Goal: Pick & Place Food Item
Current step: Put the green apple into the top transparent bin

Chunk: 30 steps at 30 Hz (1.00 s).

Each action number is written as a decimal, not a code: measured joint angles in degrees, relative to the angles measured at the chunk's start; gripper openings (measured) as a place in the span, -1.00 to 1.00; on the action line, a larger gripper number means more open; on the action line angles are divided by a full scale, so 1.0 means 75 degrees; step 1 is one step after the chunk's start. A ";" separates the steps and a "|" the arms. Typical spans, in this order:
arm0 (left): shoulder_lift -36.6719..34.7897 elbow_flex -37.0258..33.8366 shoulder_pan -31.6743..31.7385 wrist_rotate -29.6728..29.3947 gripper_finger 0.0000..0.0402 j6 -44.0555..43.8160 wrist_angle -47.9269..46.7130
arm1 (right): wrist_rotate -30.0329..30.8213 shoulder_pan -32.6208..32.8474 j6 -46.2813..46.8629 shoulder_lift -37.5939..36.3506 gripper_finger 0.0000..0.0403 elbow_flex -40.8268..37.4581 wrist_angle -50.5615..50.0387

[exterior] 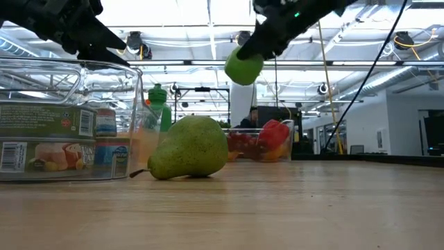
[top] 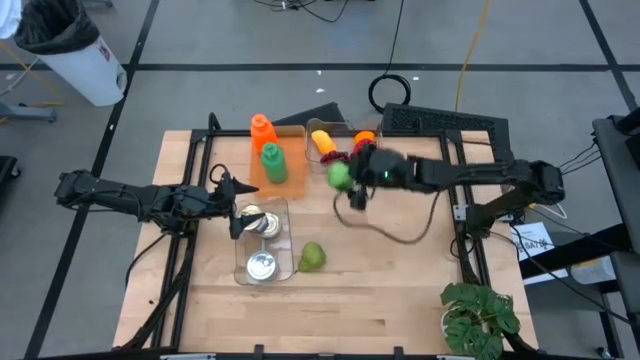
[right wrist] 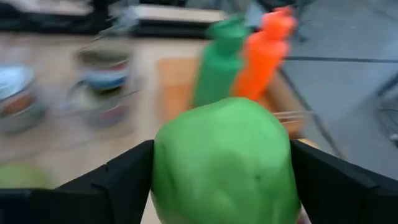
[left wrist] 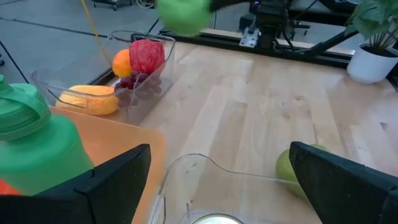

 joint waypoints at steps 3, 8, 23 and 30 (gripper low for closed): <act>0.0000 0.0000 0.0000 0.0000 0.98 0.0102 0.0000 | -0.0217 -0.0677 -0.0134 0.0446 0.60 0.0012 0.0709; 0.0000 0.0000 0.0000 0.0006 0.98 0.0127 -0.0054 | -0.0314 -0.1772 -0.0157 0.1322 0.60 0.0017 0.1743; -0.0001 0.0000 0.0000 0.0003 0.98 0.0154 -0.0286 | -0.0272 -0.3086 -0.0018 0.3109 0.71 -0.0003 0.2912; -0.0001 0.0000 0.0000 0.0001 0.98 0.0154 -0.0283 | -0.0134 -0.2947 0.0138 0.2748 0.78 0.0000 0.2444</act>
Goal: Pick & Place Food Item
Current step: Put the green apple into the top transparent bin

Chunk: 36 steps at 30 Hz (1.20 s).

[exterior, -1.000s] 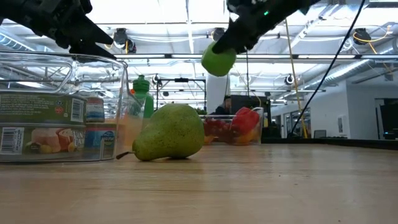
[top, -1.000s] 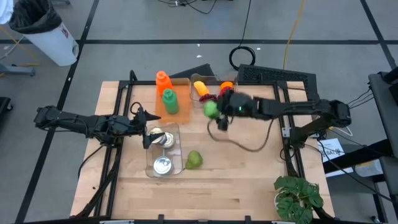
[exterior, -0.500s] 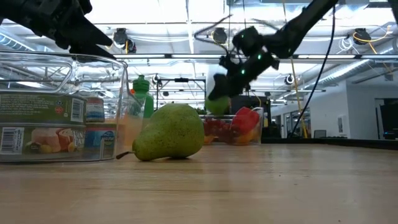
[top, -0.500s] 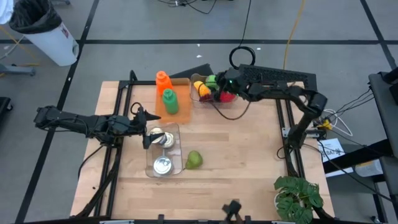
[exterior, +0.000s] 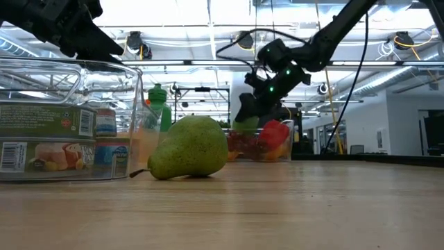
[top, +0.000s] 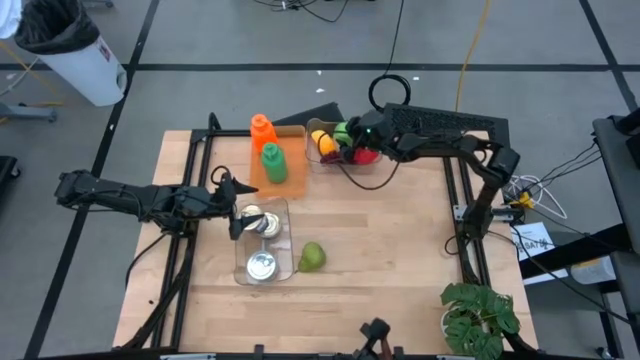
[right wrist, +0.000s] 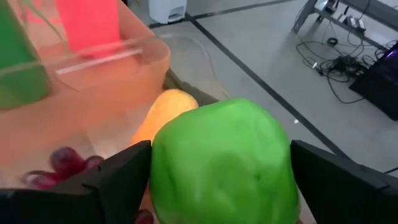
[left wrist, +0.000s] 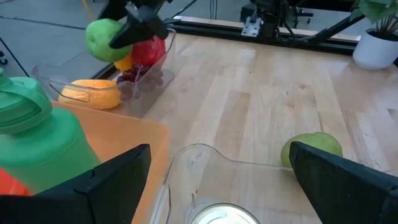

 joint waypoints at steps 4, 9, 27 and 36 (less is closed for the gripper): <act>-0.0001 0.0000 0.0000 -0.0001 0.98 -0.0003 0.0009 | -0.0214 0.0077 0.0239 -0.0423 0.78 0.0000 -0.0413; 0.0000 0.0000 0.0000 -0.0001 0.98 -0.0009 0.0083 | 0.0408 0.0106 -0.0004 -0.0636 0.78 0.0015 -0.0498; -0.0001 0.0000 0.0000 -0.0002 0.98 -0.0047 0.0114 | -0.0536 0.0008 0.1475 -0.0620 0.78 0.0012 -0.0821; -0.0001 0.0000 0.0000 -0.0003 0.98 0.0005 0.0114 | -0.0371 -0.0090 0.2202 -0.0620 0.78 0.0009 -0.0716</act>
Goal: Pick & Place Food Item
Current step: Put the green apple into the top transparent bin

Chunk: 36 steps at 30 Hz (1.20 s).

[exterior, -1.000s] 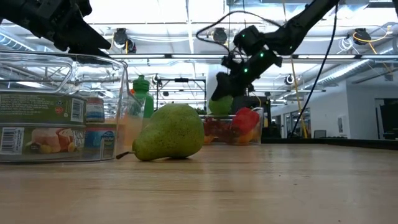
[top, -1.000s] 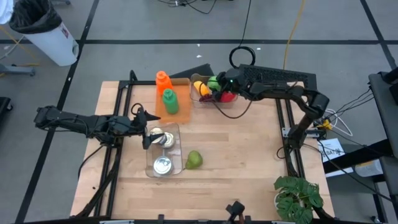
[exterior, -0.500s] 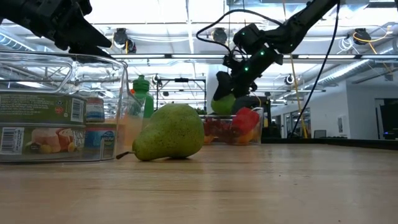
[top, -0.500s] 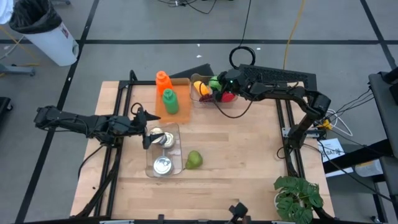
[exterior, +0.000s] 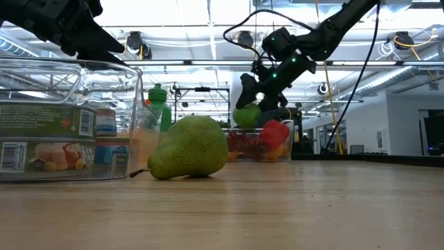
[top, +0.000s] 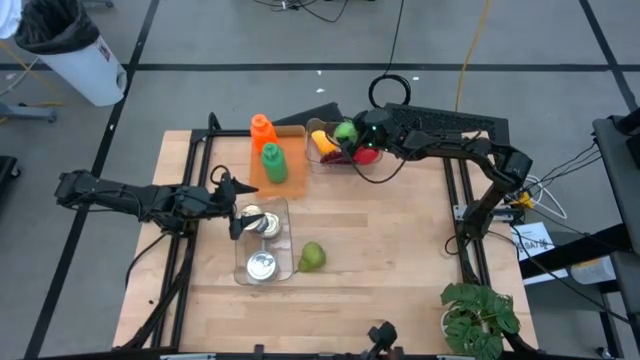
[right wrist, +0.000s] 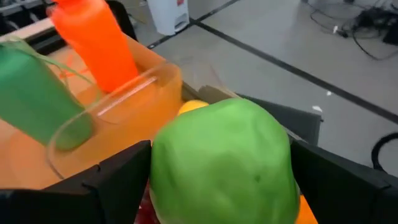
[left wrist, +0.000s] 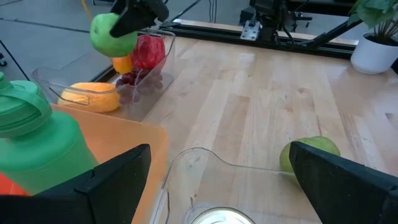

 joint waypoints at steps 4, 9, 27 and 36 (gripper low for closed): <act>-0.0001 0.0000 0.0000 0.0000 0.98 -0.0002 -0.0001 | -0.0757 -0.0240 0.0530 0.0000 0.78 -0.0003 -0.0044; -0.0001 0.0000 0.0000 0.0000 0.98 -0.0002 -0.0002 | -0.1725 -0.0308 0.0397 0.0000 0.78 -0.0003 0.0044; 0.0001 0.0000 0.0000 0.0000 0.98 -0.0037 -0.0009 | 0.0591 0.0274 -0.1651 0.0102 0.78 -0.0017 -0.0469; -0.0001 0.0000 0.0000 -0.0052 0.98 -0.0062 -0.0001 | -0.1292 0.0175 -0.1156 0.0096 0.78 -0.0085 -0.0319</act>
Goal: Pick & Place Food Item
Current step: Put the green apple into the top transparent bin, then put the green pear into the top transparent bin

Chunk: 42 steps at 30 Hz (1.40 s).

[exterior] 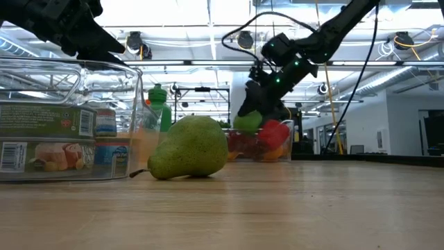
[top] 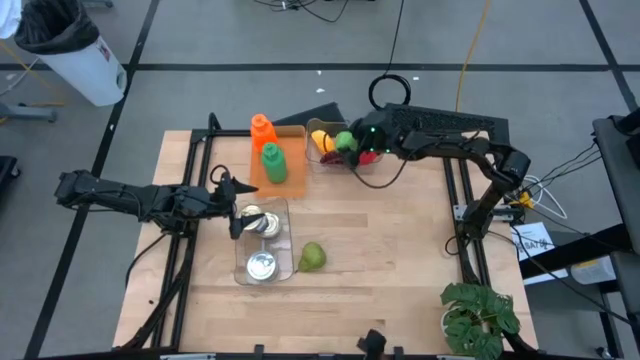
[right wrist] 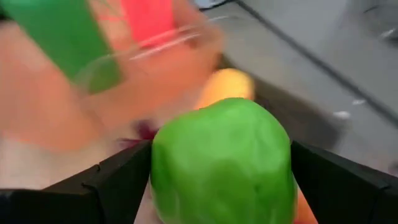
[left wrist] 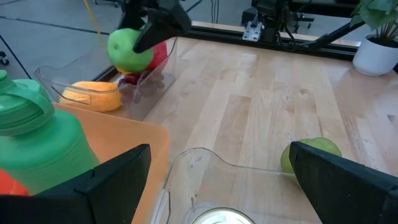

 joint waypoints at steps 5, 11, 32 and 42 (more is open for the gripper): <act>0.0002 0.0000 0.0000 -0.0003 0.98 0.0012 0.0000 | 0.0075 0.0161 0.0811 -0.0003 0.78 0.0000 -0.0171; 0.0000 0.0000 0.0000 0.0000 0.98 0.0012 -0.0003 | 0.0086 0.0402 0.0311 -0.0032 0.78 0.0000 -0.1049; 0.0000 0.0000 0.0000 -0.0003 0.98 0.0063 -0.0050 | -0.1915 0.1567 0.0630 -0.1144 0.78 0.0000 -0.1025; -0.0001 0.0000 0.0000 -0.0006 0.98 0.0000 0.0032 | 0.0075 0.4954 -0.1561 -0.0743 0.78 -0.0009 -0.0012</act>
